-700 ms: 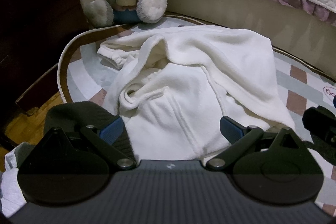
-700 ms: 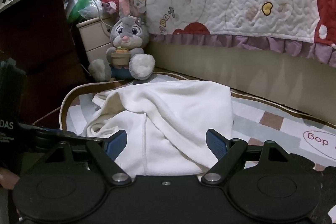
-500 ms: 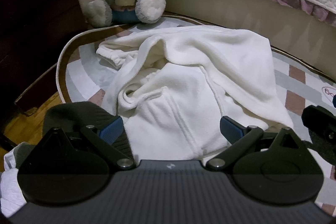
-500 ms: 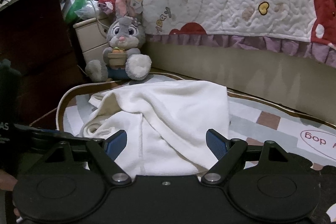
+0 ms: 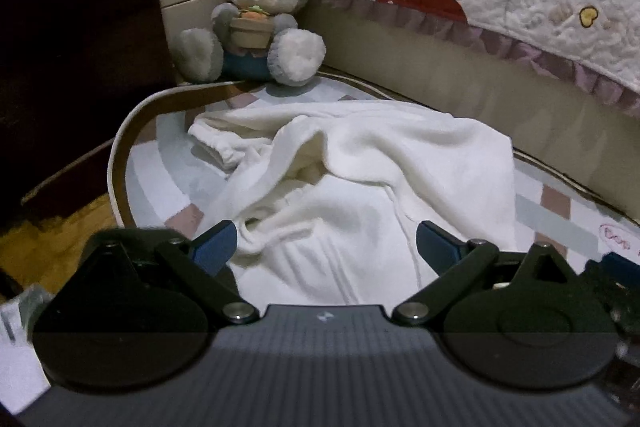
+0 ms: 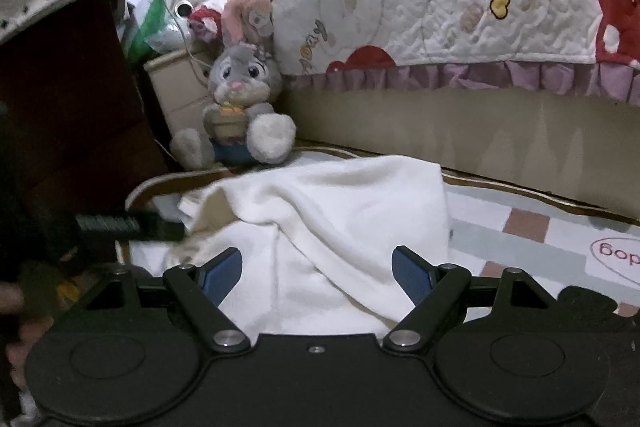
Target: Fold clothes
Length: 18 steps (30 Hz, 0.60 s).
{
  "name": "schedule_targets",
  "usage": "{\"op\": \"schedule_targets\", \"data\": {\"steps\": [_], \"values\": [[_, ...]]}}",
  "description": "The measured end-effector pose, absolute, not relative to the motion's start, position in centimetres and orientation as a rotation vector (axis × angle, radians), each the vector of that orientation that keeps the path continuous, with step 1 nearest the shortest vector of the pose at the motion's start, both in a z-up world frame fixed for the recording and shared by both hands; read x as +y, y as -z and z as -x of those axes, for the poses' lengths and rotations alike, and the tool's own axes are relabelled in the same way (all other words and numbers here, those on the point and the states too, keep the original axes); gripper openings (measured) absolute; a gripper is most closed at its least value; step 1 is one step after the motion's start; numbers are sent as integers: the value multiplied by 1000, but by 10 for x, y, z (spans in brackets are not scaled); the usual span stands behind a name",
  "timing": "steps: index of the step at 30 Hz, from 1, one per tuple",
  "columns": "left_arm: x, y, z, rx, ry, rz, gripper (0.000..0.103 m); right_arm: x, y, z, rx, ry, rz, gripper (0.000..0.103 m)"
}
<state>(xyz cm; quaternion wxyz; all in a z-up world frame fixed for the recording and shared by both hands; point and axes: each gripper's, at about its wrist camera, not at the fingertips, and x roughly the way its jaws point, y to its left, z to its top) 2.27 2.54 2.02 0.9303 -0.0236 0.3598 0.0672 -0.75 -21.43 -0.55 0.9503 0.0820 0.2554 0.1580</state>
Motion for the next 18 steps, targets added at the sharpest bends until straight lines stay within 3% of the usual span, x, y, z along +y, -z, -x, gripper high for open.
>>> {"op": "schedule_targets", "data": {"steps": [2,5,7,11,12,14,15,18], "values": [[33,-15,-43,767,-134,26,94,-211,10,2,536,-316,-131,86],[49,5,-74,814,-176,27,63,-209,11,-9,554,-333,-125,84],[62,20,-94,850,-210,35,59,-209,10,-21,580,-337,-140,76],[91,35,-103,862,-251,156,32,-202,14,-43,547,-314,-94,71],[97,37,-105,862,-253,179,30,-201,16,-50,541,-314,-87,65],[102,35,-108,827,-251,179,28,-200,21,-66,568,-296,-96,30],[105,35,-109,814,-245,180,28,-201,27,-76,601,-271,-128,21],[113,39,-117,823,-182,230,29,-200,41,-100,657,-240,-190,20]]}}
